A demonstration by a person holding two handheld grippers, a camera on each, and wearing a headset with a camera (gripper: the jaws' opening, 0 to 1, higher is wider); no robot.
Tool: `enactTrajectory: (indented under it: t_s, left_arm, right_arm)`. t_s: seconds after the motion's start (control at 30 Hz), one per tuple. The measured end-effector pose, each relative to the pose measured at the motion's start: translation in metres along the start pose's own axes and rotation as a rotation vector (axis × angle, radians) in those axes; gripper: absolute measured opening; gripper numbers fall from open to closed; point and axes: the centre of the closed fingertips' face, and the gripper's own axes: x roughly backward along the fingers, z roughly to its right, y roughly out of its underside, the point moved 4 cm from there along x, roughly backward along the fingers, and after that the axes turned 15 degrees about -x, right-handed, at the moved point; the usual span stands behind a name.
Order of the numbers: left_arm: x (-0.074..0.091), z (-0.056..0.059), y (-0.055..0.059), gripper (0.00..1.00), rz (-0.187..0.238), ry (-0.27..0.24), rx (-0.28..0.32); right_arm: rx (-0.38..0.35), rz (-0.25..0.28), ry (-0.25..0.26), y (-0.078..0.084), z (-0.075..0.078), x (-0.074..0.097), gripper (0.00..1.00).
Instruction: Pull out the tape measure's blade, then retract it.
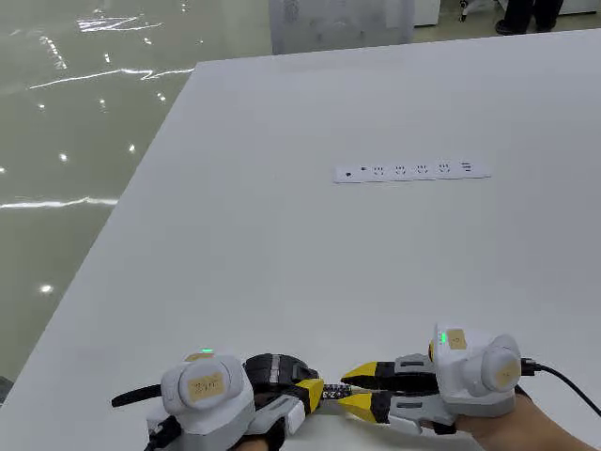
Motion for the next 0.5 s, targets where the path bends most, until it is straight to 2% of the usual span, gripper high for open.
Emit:
enactTrajectory:
  t_s: [0.33, 0.5]
  left_arm:
    - [0.0, 0.0, 0.0, 0.6, -0.001, -0.002, -0.006]
    - [0.0, 0.001, 0.0, 0.6, -0.002, -0.003, -0.003]
  right_arm:
    - [0.007, -0.013, -0.016, -0.002, -0.003, -0.018, 0.12]
    - [0.007, -0.016, -0.019, -0.002, -0.003, -0.017, 0.12]
